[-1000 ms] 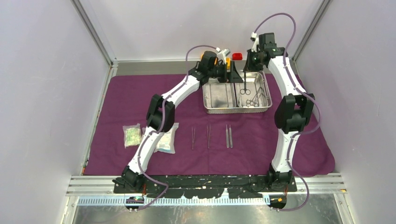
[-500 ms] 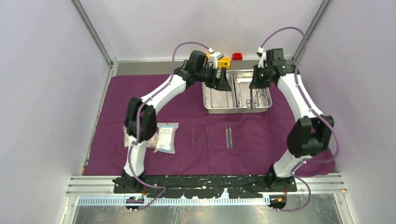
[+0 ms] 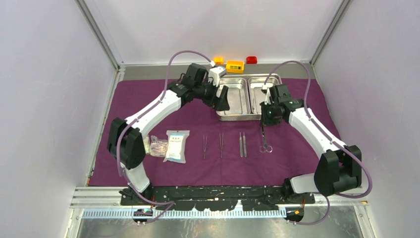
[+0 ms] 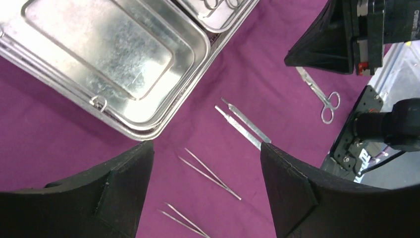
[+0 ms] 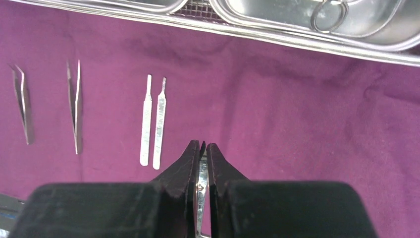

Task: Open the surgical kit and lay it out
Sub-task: Place the medical item in the surgical kit.

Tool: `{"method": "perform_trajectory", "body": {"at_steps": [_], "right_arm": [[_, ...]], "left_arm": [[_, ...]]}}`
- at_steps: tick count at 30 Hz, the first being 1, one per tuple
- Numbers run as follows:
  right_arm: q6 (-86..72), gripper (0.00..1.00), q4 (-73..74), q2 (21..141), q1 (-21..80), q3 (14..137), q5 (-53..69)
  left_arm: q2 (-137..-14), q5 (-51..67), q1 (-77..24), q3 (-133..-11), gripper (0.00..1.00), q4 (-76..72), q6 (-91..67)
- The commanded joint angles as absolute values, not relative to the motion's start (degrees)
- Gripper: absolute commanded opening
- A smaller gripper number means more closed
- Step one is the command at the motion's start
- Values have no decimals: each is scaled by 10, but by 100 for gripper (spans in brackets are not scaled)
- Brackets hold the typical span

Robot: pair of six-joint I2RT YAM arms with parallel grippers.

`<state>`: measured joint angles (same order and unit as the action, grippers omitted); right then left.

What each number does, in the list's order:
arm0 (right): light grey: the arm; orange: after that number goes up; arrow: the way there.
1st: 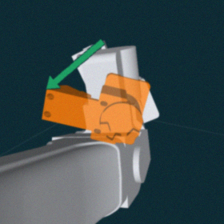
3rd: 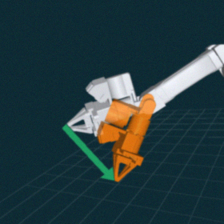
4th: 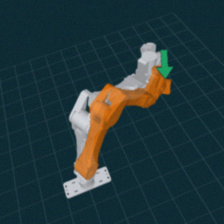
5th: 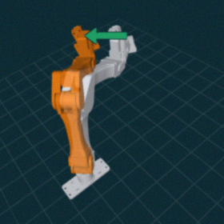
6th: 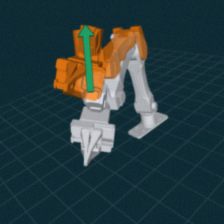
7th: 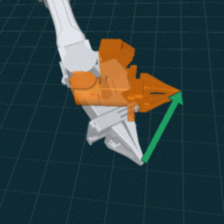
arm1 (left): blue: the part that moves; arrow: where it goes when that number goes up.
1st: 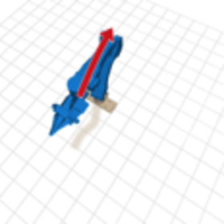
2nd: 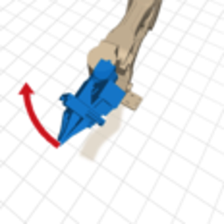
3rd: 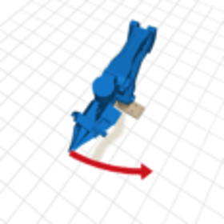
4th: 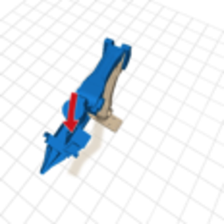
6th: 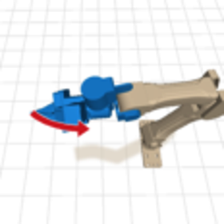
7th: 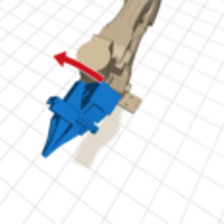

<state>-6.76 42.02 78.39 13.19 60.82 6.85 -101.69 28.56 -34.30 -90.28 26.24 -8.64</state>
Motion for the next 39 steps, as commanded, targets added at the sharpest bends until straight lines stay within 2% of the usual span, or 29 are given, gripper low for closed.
{"method": "perform_trajectory", "body": {"at_steps": [1,11,39], "right_arm": [[-88,0,372,760,132,589,36],[-104,0,319,791,132,539,42],[-90,0,280,902,131,536,9]], "left_arm": [[-955,249,-340,-874,81,258,-50],[-933,252,-340,-859,82,249,-58],[-945,275,-339,-879,82,250,-85]]}}
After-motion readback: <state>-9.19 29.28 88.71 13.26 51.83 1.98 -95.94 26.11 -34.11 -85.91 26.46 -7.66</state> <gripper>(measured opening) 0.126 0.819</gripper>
